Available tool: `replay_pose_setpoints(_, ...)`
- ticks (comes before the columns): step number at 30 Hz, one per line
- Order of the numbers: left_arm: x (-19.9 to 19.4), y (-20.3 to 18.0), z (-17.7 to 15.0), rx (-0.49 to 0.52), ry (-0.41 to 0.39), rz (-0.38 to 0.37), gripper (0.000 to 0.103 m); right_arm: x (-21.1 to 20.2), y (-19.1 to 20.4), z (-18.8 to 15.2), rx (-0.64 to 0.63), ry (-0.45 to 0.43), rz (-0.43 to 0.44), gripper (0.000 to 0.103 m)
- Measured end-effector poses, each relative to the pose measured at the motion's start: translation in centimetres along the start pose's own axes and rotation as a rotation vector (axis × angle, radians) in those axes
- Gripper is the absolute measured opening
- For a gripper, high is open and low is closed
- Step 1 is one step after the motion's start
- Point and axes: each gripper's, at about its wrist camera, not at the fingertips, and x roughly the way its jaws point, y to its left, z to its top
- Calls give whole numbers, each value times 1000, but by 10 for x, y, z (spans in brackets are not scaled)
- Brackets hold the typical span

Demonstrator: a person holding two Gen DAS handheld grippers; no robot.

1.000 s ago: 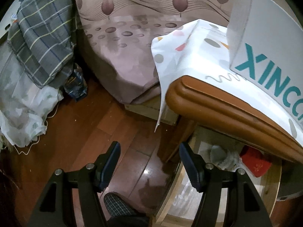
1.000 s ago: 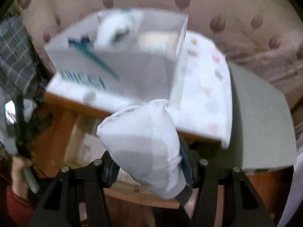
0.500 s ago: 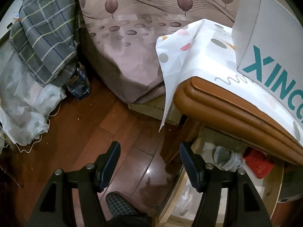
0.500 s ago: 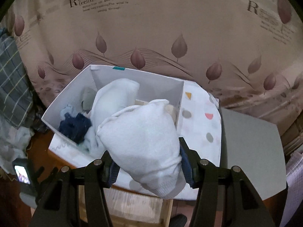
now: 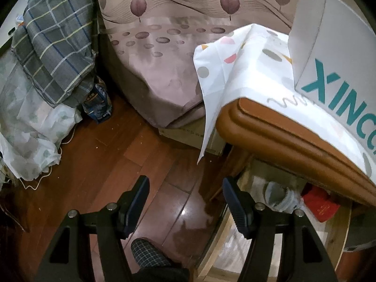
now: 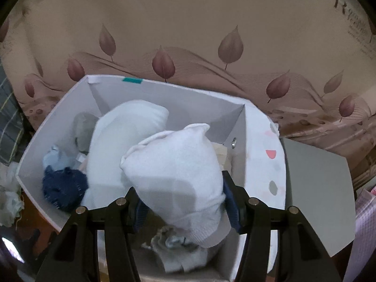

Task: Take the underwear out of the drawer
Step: 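Carry the white sock with the right tool over the white box, then release the white sock into the box by opening the right tool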

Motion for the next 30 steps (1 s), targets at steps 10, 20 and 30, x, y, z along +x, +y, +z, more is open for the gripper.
replay_pose_setpoints(10, 2, -4, 0, 20, 14, -8, 66, 27, 2, 2, -4, 52, -11, 59)
replay_pose_setpoints(20, 4, -4, 1, 19, 28, -7, 66, 7, -3, 0, -30, 6, 17, 78)
replay_pose_setpoints(30, 5, -3, 2, 11, 31, -7, 66, -39, 12, -5, -146, -95, -1, 85)
